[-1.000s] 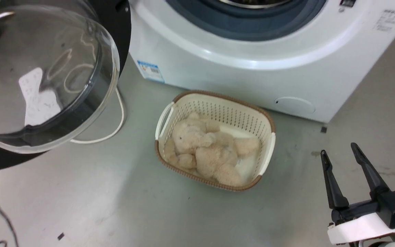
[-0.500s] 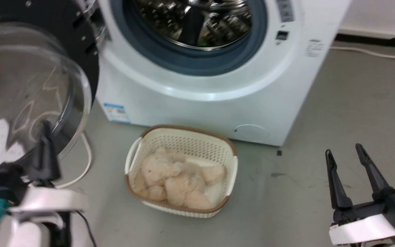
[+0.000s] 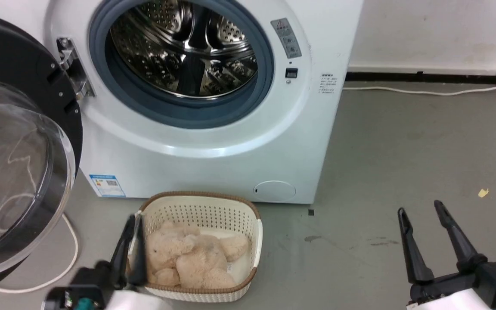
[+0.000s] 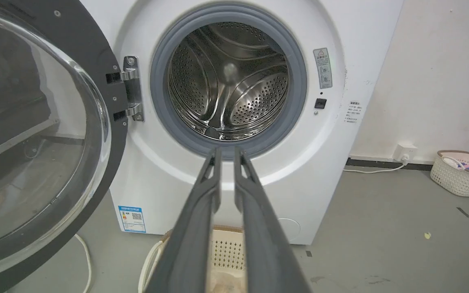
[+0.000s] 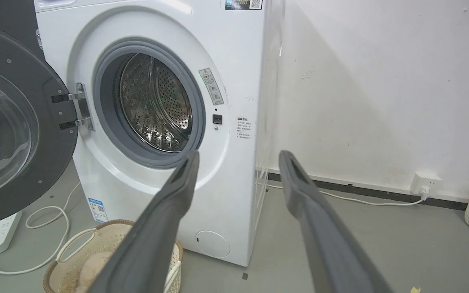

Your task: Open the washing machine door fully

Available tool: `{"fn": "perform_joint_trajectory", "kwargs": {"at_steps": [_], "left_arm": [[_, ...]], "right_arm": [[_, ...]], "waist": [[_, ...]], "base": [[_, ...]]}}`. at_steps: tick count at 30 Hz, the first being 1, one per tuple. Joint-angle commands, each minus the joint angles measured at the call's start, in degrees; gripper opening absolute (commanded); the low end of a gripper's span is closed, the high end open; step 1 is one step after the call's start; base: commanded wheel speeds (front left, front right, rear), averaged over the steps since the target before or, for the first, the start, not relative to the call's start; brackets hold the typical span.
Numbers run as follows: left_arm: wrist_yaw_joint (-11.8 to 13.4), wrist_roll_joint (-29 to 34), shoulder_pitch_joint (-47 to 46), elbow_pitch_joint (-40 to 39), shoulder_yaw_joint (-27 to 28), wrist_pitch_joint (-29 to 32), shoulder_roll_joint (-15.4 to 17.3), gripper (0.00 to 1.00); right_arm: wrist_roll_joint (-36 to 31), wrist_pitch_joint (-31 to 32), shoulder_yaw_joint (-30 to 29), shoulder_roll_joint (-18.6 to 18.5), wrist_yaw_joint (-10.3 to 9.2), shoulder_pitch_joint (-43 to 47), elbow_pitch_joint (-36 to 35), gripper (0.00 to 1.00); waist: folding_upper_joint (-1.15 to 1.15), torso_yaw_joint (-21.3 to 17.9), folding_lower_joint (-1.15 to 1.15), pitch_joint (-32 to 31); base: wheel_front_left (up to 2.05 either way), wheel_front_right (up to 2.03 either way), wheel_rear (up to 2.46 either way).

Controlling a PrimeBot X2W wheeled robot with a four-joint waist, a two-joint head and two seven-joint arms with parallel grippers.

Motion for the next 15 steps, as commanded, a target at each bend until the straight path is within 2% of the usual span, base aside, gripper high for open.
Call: {"fn": "perform_joint_trajectory", "kwargs": {"at_steps": [1,15], "left_arm": [[0.1,0.5,1.1,0.3,-0.3,-0.2,-0.1,1.0],[-0.1,3.8,2.4,2.2,-1.9,-0.2,-1.3,1.0]], "right_arm": [[0.4,-0.3,0.1,0.2,0.05,0.9,-0.1,1.0],[1.0,-0.3,0.2,0.2,0.05,1.9,0.9,1.0]], "waist": [[0.0,-0.2,0.01,-0.4],[0.0,-0.1,0.01,-0.8]], "base": [[0.0,0.0,0.0],[0.0,0.0,0.0]]}}
